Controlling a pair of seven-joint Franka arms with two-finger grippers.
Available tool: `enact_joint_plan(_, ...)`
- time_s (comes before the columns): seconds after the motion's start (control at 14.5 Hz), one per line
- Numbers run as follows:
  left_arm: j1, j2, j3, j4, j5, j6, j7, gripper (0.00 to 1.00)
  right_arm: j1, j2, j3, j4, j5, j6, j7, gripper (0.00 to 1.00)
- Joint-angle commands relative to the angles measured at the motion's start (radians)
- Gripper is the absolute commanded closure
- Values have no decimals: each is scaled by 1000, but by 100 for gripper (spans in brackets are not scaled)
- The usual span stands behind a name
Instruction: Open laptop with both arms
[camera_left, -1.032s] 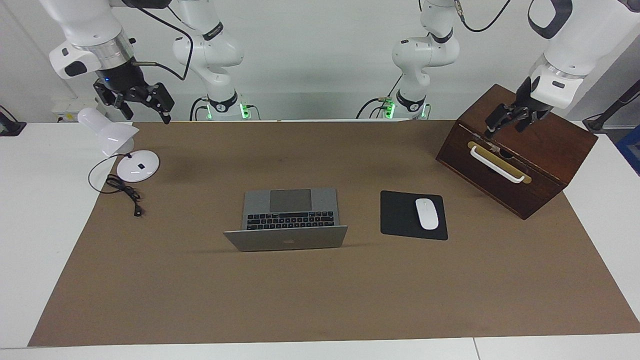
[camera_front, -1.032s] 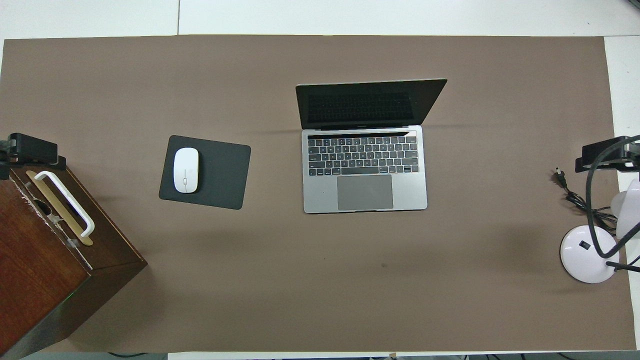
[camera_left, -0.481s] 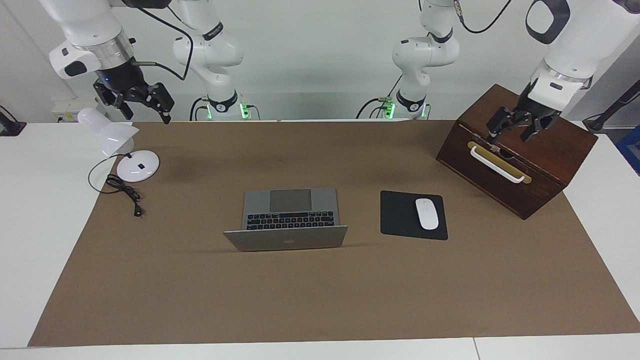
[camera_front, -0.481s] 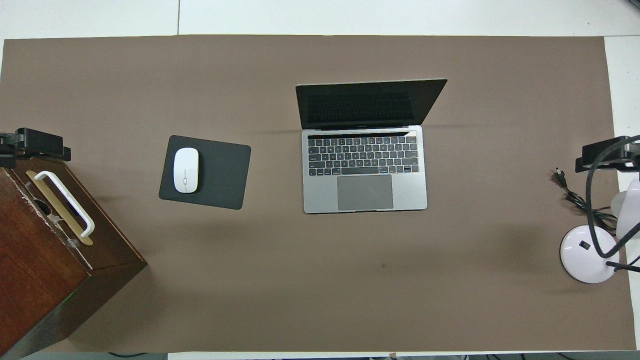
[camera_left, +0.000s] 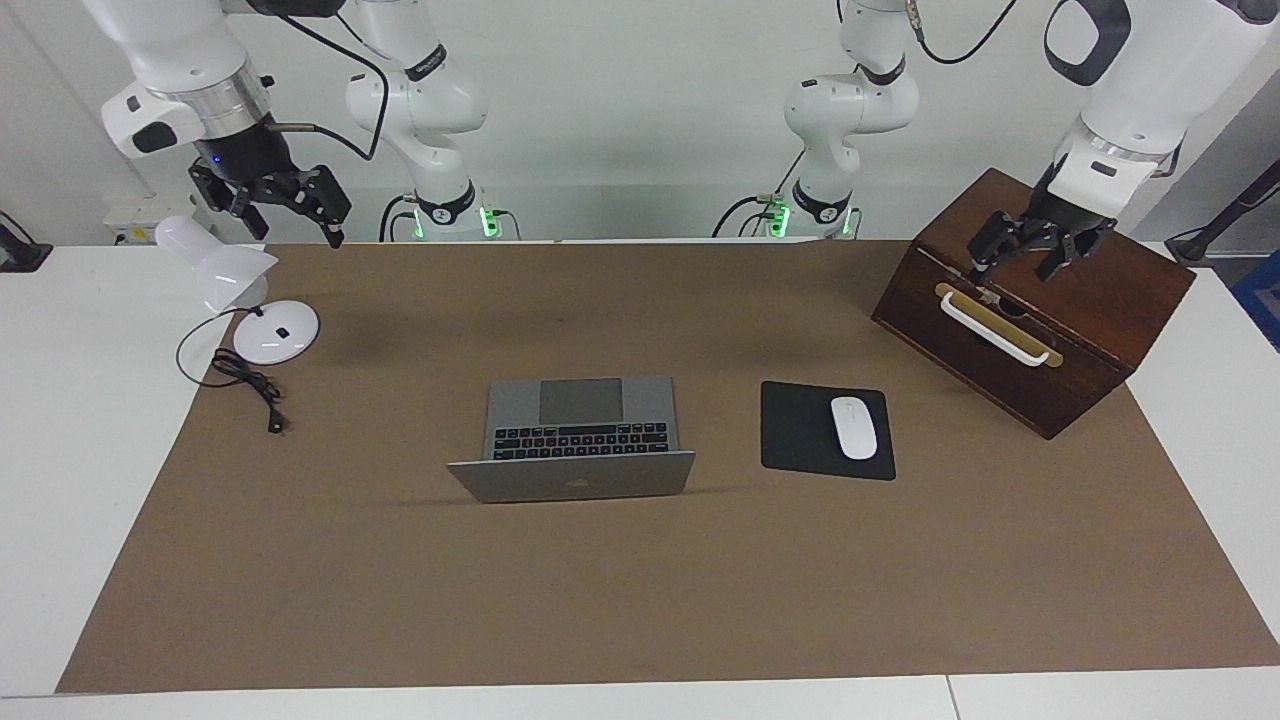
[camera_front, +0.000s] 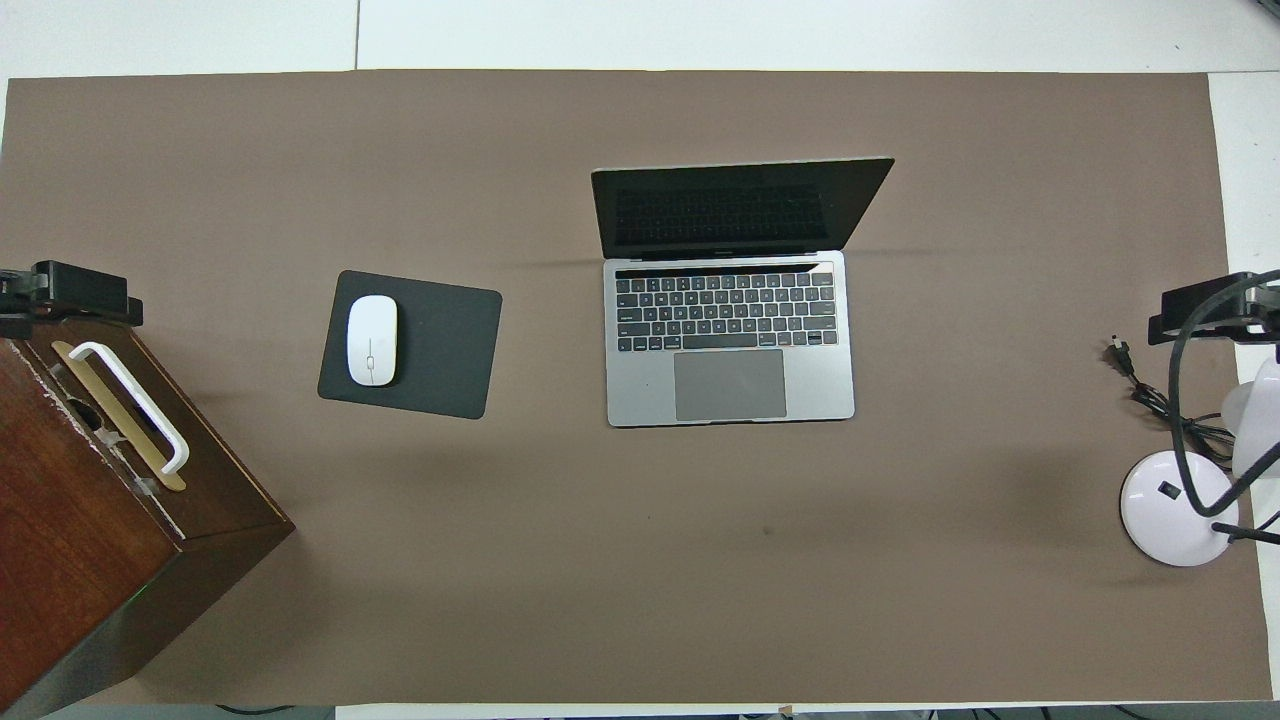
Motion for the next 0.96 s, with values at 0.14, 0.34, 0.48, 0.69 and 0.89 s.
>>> enact_joint_plan(0.14,3,-29,6,-31,30,-13,13,0,-17,-13,8,-16,-4,19,-17,0)
enact_joint_plan(0.34,-3,-29,4,-31,74,-1,36,0,-19,-15,8,-16,-4,13,-14,0)
enact_joint_plan(0.48,-3,-29,4,-31,74,-2,36,0,-19,-15,4,-16,-4,11,-17,0)
enact_joint_plan(0.69,1,-29,3,-31,74,-1,37,0,-19,-15,2,-16,-4,14,-17,0)
enact_joint_plan(0.89,1,-29,3,-32,74,-1,36,0,-19,-15,2,-14,-2,14,-17,0)
